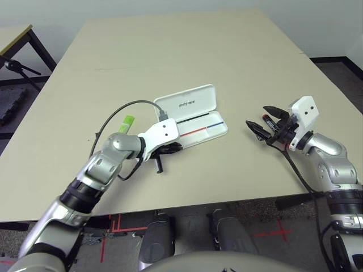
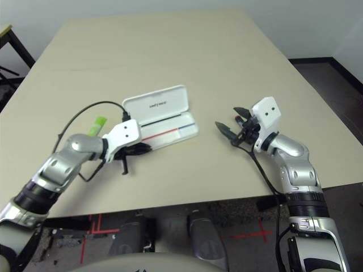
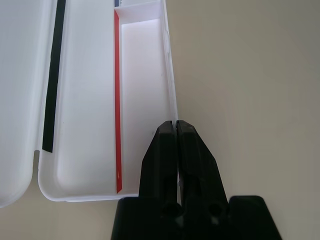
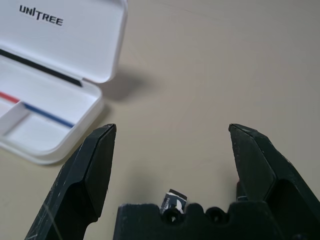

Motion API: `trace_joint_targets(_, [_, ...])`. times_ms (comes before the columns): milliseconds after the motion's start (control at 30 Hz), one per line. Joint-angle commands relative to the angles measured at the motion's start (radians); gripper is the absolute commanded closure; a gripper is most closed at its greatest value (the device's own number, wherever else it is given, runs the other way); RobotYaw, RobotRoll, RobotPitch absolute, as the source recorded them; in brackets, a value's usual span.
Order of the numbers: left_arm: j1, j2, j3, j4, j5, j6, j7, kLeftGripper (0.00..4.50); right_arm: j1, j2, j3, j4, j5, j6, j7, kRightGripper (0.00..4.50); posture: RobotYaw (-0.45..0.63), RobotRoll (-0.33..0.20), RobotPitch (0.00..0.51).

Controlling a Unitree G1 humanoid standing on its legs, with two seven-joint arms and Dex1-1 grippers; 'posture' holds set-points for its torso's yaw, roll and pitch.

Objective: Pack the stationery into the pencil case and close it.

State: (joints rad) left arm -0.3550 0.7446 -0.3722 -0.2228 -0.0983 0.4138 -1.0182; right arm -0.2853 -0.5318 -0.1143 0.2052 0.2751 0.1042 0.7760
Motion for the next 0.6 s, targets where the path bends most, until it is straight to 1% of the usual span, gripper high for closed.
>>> trace_joint_targets(33, [0.029, 0.029, 0.011, -0.026, 0.002, -0.066, -0.04, 4.45, 0.004, 0.011, 0.01, 0.027, -0.001, -0.011, 0.012, 0.0, -0.09, 0.0, 0.091])
trace_joint_targets(100, [0.053, 0.039, 0.017, -0.034, -0.008, -0.071, -0.051, 4.45, 0.003, 0.014, 0.012, 0.031, -0.003, -0.014, 0.014, 0.0, -0.09, 0.0, 0.094])
trace_joint_targets(200, [0.083, 0.033, 0.029, -0.052, -0.021, -0.064, -0.053, 4.45, 0.004, 0.018, 0.014, 0.033, -0.005, -0.017, 0.015, 0.0, -0.09, 0.0, 0.097])
trace_joint_targets(433, [0.119, 0.02, 0.037, -0.058, -0.031, -0.079, -0.05, 4.45, 0.011, 0.024, 0.018, 0.021, -0.007, -0.012, 0.016, 0.0, -0.09, 0.0, 0.096])
trace_joint_targets(600, [0.122, 0.009, 0.038, -0.027, -0.013, -0.104, -0.038, 4.45, 0.003, 0.022, 0.021, 0.023, -0.009, -0.011, 0.017, 0.0, -0.08, 0.0, 0.093])
